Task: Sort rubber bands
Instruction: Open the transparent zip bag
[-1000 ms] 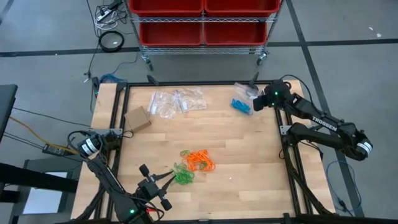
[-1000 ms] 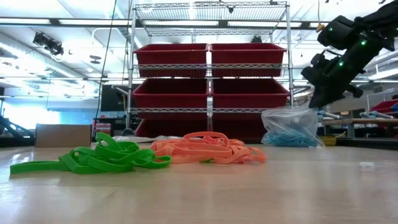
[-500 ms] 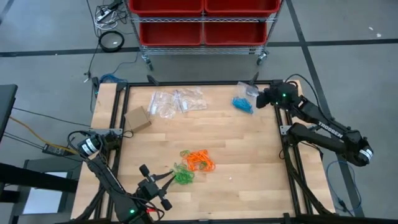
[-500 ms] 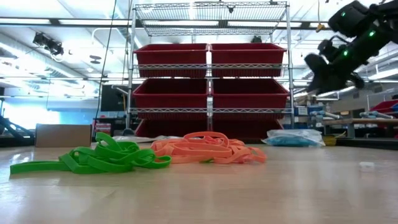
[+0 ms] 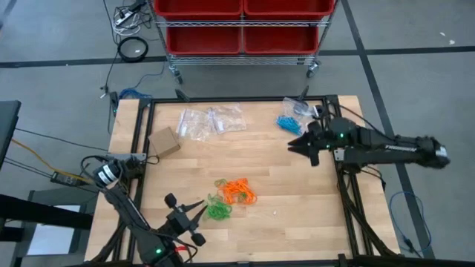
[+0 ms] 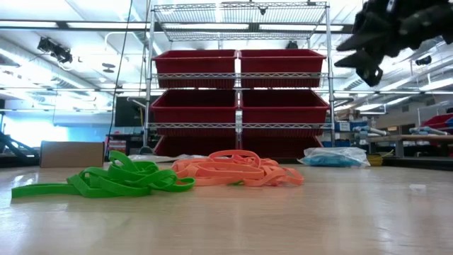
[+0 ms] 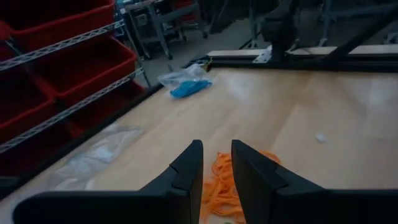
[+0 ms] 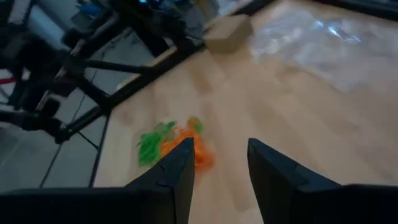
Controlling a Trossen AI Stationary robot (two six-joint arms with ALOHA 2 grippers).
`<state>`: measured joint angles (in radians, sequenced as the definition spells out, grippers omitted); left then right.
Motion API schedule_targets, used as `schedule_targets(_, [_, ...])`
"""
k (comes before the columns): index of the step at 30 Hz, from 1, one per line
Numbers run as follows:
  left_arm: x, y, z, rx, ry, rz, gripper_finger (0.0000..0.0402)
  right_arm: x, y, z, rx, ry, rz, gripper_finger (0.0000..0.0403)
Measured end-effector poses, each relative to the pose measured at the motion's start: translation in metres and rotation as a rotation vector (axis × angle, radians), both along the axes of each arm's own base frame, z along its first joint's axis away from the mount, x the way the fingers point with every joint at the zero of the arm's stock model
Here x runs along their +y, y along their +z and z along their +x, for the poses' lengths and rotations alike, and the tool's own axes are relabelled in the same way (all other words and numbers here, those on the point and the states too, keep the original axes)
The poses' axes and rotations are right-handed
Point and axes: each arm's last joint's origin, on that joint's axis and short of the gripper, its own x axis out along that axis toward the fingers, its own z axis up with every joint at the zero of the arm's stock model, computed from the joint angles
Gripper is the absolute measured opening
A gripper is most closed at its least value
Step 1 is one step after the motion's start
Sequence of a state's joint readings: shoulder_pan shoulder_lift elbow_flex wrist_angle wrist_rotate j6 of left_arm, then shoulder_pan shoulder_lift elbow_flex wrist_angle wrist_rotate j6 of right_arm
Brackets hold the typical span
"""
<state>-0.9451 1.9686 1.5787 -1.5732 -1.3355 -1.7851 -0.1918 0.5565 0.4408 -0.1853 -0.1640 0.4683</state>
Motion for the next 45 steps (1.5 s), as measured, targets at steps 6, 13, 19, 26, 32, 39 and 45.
schedule_targets(6, [0.026, 0.005, 0.018, 0.173, 0.104, -0.006, 0.009, 0.03, 0.006, 0.023, -0.106, 0.062, -0.092, 0.0137])
schedule_targets(13, [0.08, 0.004, 0.041, 0.425, 0.203, 0.124, 0.009, 0.057, -0.014, 0.057, -0.058, 0.089, -0.146, 0.0137])
schedule_targets(19, [0.134, -0.002, 0.028, 0.376, 0.287, 0.015, 0.0079, 0.077, -0.036, 0.082, -0.048, 0.128, -0.158, 0.0137])
schedule_targets(26, [0.181, -0.019, -0.002, 0.239, 0.118, -0.247, 0.0047, 0.088, -0.054, 0.097, -0.039, 0.148, -0.177, 0.0137])
schedule_targets(32, [0.224, -0.05, -0.013, 0.305, 0.023, -0.292, 0.0046, 0.089, -0.057, 0.101, -0.06, 0.148, -0.177, 0.0137])
schedule_targets(39, [0.243, -0.071, 0.0, 0.418, -0.009, -0.223, 0.0063, 0.089, -0.055, 0.101, -0.075, 0.15, -0.189, 0.0137])
schedule_targets(45, [0.257, -0.079, -0.009, 0.511, 0.104, -0.228, 0.0071, 0.088, -0.055, 0.102, -0.073, 0.148, -0.19, 0.0137])
